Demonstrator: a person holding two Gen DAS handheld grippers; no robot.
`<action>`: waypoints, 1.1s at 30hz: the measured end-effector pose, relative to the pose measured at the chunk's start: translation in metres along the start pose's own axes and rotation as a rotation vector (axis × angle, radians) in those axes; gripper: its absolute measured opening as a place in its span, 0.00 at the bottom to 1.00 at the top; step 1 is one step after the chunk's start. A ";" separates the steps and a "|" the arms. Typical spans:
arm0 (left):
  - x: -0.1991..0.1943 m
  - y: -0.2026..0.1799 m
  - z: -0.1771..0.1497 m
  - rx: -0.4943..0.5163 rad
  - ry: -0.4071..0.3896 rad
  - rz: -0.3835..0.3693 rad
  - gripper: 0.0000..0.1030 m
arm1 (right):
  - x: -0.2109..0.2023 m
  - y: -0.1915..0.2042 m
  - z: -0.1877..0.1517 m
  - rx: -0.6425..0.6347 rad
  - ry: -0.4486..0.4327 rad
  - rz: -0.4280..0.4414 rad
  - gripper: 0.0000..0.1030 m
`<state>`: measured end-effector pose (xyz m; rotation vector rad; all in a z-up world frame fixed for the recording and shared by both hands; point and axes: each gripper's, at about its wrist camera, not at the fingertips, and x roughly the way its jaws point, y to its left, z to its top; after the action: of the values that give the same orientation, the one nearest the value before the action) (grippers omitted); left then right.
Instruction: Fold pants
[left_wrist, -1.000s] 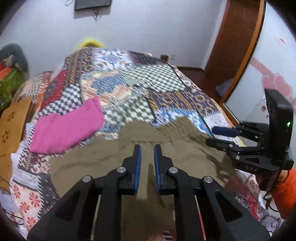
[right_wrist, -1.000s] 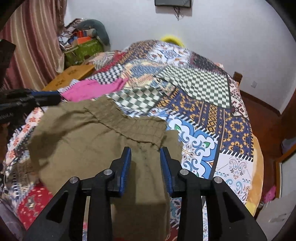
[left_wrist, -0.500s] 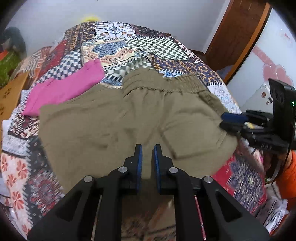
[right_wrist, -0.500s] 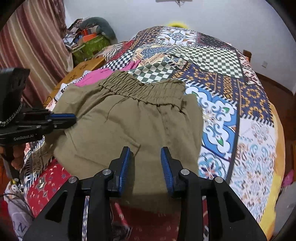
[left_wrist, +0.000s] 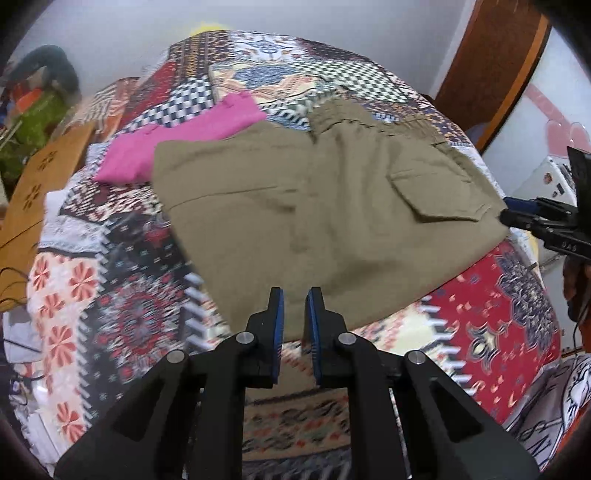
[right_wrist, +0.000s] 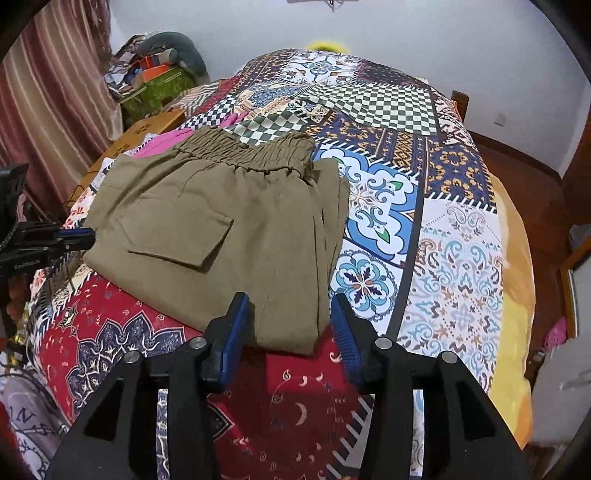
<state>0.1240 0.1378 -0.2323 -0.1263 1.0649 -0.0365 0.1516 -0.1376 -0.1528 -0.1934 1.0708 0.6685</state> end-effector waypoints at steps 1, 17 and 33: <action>-0.003 0.005 -0.001 -0.018 -0.001 -0.002 0.21 | -0.001 0.001 0.000 -0.002 0.000 -0.004 0.41; -0.001 0.036 0.033 -0.130 -0.047 0.059 0.57 | -0.006 -0.007 0.041 0.076 -0.075 -0.075 0.51; 0.050 0.038 0.062 -0.191 0.004 0.039 0.64 | 0.049 -0.025 0.051 0.177 0.041 0.020 0.55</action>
<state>0.2011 0.1765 -0.2505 -0.2779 1.0733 0.1007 0.2195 -0.1141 -0.1743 -0.0438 1.1667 0.5862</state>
